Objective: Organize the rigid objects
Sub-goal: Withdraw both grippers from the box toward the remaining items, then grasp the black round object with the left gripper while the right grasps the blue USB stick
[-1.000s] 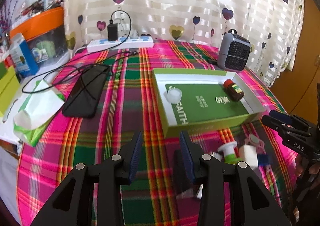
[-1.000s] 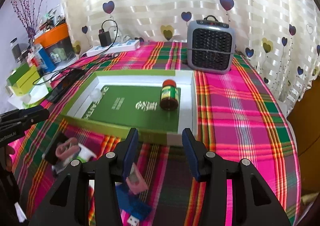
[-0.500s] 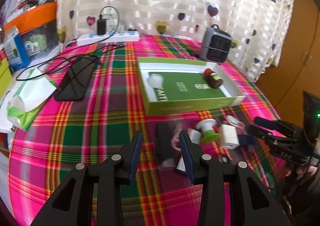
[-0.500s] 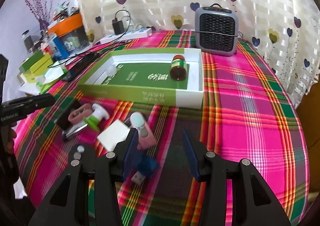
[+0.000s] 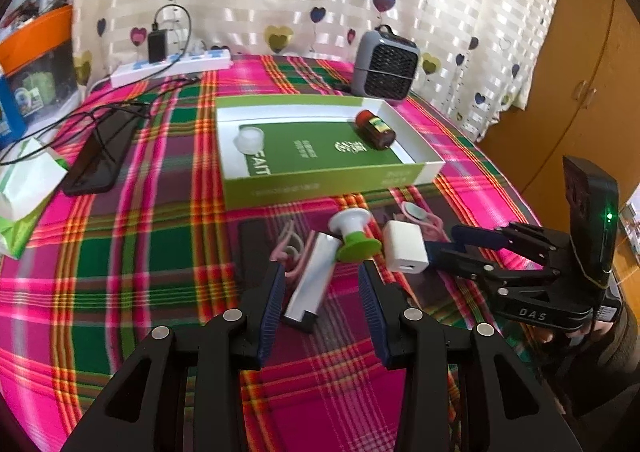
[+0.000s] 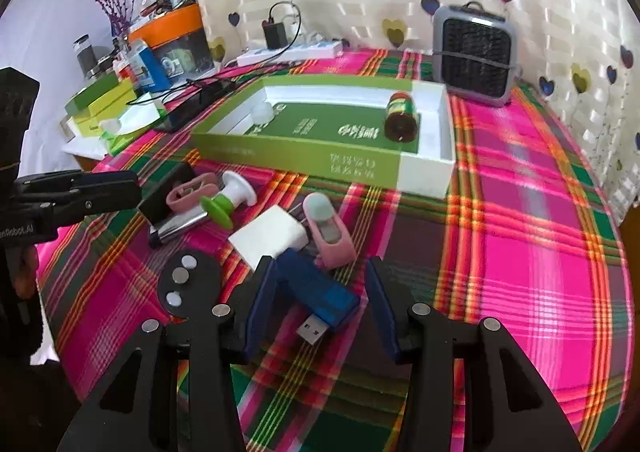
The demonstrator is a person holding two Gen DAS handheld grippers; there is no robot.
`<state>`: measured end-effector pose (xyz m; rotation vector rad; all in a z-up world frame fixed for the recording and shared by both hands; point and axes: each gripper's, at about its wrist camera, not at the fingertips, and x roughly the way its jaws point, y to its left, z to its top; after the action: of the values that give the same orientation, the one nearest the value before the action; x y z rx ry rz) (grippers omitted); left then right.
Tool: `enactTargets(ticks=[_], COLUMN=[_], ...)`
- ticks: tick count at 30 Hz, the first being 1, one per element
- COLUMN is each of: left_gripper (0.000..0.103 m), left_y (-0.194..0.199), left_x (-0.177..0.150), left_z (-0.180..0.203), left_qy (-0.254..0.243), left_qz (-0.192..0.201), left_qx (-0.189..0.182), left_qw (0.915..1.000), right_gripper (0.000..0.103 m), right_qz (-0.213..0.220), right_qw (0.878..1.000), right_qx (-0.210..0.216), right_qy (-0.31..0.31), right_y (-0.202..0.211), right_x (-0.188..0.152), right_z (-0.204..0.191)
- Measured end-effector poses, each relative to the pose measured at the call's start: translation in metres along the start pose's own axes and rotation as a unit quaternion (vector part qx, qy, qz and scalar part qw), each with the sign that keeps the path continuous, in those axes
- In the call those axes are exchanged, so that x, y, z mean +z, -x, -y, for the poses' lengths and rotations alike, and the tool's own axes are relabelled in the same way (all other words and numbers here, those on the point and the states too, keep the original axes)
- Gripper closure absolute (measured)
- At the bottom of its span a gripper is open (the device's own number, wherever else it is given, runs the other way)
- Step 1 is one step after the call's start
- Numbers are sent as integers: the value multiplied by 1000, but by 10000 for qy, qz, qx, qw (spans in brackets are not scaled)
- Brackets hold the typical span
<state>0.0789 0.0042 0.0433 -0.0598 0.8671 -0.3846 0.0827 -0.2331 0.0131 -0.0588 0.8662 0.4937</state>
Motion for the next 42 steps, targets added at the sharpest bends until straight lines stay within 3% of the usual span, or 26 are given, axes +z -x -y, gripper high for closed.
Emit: enactTargets(ticks=[10, 15, 30, 37, 42], left_gripper=[66, 66, 65, 65, 65], left_y=[-7, -14, -33, -43, -47], left_x=[-3, -5, -13, -14, -13], left_z=[13, 24, 44, 46, 44], left_qy=[-86, -221, -411, -371, -270], left_qz=[-157, -344, -696, -801, -795], left_qx=[-198, -480, -506, -474, -467], left_qw=[9996, 9980, 9954, 9950, 9954], right_gripper=[56, 56, 57, 78, 80], right_qz=[-188, -304, -337, -299, -268], right_qw=[9991, 9989, 9986, 9989, 9993], right_qx=[37, 4, -142, -224, -179], right_qy=[390, 363, 394, 277, 189], right_y=[1, -6, -9, -5, -2], right_x=[-8, -5, -1, -3, -5], right_z=[-12, -11, -9, 0, 3])
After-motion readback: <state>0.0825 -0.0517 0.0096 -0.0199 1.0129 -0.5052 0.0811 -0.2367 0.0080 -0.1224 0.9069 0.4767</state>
